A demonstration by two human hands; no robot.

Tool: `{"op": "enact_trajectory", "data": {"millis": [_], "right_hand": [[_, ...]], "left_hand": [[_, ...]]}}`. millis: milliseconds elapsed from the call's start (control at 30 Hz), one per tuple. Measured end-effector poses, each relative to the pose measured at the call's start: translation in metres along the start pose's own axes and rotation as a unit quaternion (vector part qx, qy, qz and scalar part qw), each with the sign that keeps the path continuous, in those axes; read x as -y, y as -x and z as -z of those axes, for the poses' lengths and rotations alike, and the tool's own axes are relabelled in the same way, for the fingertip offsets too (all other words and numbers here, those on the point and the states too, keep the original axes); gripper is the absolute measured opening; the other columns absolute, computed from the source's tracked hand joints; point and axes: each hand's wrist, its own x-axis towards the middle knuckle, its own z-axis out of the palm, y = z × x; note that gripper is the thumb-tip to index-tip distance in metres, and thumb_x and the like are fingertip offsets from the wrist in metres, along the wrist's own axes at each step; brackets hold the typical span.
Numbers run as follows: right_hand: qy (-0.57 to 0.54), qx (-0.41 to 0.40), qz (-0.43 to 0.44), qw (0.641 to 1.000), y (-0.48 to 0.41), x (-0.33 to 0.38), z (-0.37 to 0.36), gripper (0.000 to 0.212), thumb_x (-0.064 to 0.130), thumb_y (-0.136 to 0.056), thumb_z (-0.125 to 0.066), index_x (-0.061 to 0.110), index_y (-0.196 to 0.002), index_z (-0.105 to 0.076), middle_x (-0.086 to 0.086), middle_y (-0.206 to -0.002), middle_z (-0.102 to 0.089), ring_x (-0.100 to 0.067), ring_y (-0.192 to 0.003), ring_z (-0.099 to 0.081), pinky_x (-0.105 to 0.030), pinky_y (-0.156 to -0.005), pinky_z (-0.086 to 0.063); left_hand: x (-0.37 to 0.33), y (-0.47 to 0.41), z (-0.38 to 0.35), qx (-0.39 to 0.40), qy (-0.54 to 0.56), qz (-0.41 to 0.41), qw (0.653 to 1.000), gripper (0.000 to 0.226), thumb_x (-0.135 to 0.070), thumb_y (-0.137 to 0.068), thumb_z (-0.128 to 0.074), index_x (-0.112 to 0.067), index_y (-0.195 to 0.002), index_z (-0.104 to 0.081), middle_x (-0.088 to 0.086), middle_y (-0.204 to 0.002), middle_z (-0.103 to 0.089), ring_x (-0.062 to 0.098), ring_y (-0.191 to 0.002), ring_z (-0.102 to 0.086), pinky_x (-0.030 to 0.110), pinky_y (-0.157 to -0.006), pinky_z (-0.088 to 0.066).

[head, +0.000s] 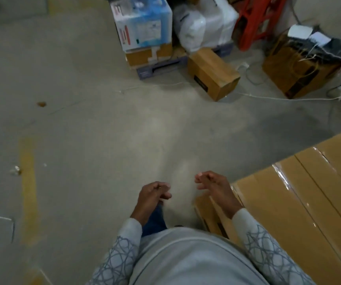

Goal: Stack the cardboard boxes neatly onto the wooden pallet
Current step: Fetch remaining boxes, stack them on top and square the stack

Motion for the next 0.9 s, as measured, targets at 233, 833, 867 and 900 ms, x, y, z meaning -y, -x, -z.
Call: {"op": "enact_trajectory", "data": {"millis": [233, 833, 867, 900], "right_hand": [[-0.013, -0.016, 0.043, 0.999, -0.132, 0.143, -0.018, 0.023, 0.033, -0.101, -0.064, 0.015, -0.09, -0.071, 0.003, -0.089, -0.077, -0.017, -0.085, -0.072, -0.018, -0.074, -0.051], [-0.044, -0.164, 0.008, 0.985, -0.586, 0.379, 0.164, 0.018, 0.038, -0.102, -0.062, 0.023, -0.108, -0.071, 0.005, -0.1, -0.076, -0.014, -0.087, -0.073, -0.028, -0.076, -0.051], [-0.04, -0.163, 0.013, 0.986, -0.607, 0.393, 0.17, 0.019, 0.038, -0.102, -0.063, 0.022, -0.108, -0.071, 0.004, -0.1, -0.076, -0.014, -0.086, -0.073, -0.029, -0.076, -0.052], [-0.035, -0.161, 0.02, 0.986, -0.628, 0.405, 0.176, 0.02, 0.039, -0.102, -0.063, 0.021, -0.107, -0.071, 0.004, -0.099, -0.076, -0.013, -0.085, -0.074, -0.029, -0.076, -0.053]], "left_hand": [[-0.204, -0.158, 0.023, 0.053, -0.088, -0.061, 0.993, 0.014, -0.024, -0.095, -0.07, -0.013, -0.102, -0.075, 0.007, -0.083, -0.077, 0.017, -0.078, -0.071, 0.034, -0.076, -0.052], [-0.519, -0.523, -0.162, 0.106, -0.049, -0.037, 0.993, 0.016, -0.021, -0.095, -0.07, -0.01, -0.106, -0.076, 0.011, -0.091, -0.078, 0.021, -0.08, -0.071, 0.037, -0.078, -0.055], [-0.535, -0.539, -0.17, 0.103, -0.04, -0.035, 0.993, 0.017, -0.021, -0.095, -0.07, -0.01, -0.107, -0.076, 0.013, -0.093, -0.077, 0.021, -0.08, -0.071, 0.036, -0.077, -0.055], [-0.55, -0.556, -0.18, 0.103, -0.033, -0.031, 0.994, 0.017, -0.021, -0.095, -0.07, -0.009, -0.107, -0.076, 0.015, -0.094, -0.077, 0.021, -0.08, -0.071, 0.036, -0.076, -0.055]]}}
